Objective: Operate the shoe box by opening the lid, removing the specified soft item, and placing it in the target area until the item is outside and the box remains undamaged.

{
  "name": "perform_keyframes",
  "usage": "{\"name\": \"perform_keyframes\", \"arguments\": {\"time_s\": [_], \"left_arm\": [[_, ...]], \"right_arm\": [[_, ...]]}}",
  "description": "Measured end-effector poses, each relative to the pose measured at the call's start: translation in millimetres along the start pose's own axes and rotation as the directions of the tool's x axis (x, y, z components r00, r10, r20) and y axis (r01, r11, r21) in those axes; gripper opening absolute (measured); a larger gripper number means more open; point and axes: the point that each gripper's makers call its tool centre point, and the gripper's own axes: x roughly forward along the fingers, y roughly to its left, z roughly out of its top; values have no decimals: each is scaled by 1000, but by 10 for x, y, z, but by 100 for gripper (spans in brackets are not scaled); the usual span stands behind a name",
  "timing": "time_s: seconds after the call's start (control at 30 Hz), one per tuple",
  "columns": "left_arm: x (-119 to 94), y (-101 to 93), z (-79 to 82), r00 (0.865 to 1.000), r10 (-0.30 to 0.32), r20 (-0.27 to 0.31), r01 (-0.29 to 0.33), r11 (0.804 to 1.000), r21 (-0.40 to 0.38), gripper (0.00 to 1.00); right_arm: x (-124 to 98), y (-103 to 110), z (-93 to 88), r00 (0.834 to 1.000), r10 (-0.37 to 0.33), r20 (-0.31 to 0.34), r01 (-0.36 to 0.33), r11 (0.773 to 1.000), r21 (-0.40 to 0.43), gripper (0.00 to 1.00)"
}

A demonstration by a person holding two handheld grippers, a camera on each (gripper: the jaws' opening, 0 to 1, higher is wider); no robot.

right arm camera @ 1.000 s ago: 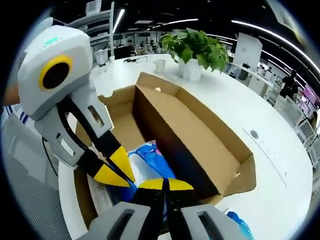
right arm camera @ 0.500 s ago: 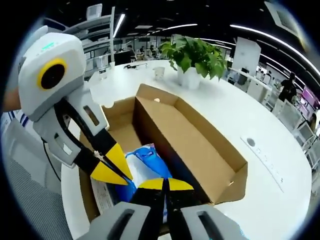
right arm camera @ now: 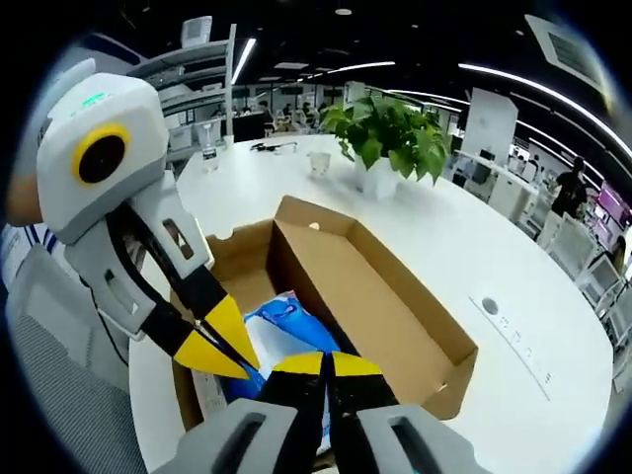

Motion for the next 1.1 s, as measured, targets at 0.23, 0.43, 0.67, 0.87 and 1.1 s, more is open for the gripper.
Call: {"name": "perform_keyframes", "arguments": {"time_s": [0.23, 0.43, 0.67, 0.87, 1.1], "left_arm": [[-57, -48, 120, 1000, -9, 4, 9, 1000, 26, 0], [-92, -83, 238, 1000, -16, 4, 16, 999, 50, 0], [-126, -162, 430, 999, -42, 22, 40, 997, 73, 0], [-43, -336, 641, 996, -78, 35, 74, 991, 116, 0], [91, -534, 853, 992, -118, 48, 110, 983, 147, 0]], "right_arm": [[-134, -17, 80, 1000, 0, 15, 1, 1000, -21, 0], [-257, -66, 103, 1000, -3, 28, 4, 1000, -20, 0], [-419, -102, 108, 999, -7, 39, 8, 1000, -21, 0], [-603, -181, 82, 999, -23, 42, 24, 999, -30, 0], [-851, -353, -74, 998, -59, 28, 60, 998, -24, 0]]}}
